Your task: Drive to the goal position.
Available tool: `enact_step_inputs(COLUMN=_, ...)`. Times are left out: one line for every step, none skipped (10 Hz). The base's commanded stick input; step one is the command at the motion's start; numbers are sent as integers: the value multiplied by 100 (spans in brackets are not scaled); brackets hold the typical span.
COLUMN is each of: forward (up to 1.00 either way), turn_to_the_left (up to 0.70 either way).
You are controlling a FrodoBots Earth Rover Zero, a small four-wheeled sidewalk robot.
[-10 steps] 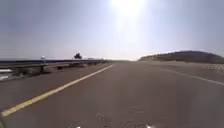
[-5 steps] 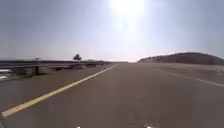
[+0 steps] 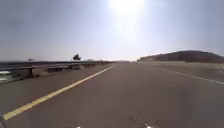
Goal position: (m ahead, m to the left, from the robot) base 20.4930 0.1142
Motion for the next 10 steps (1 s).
enact_step_inputs(forward=70, turn_to_the_left=0)
enact_step_inputs(forward=70, turn_to_the_left=0)
enact_step_inputs(forward=70, turn_to_the_left=0)
enact_step_inputs(forward=70, turn_to_the_left=0)
enact_step_inputs(forward=70, turn_to_the_left=0)
enact_step_inputs(forward=70, turn_to_the_left=0)
enact_step_inputs(forward=70, turn_to_the_left=0)
enact_step_inputs(forward=70, turn_to_the_left=0)
enact_step_inputs(forward=70, turn_to_the_left=0)
enact_step_inputs(forward=70, turn_to_the_left=0)
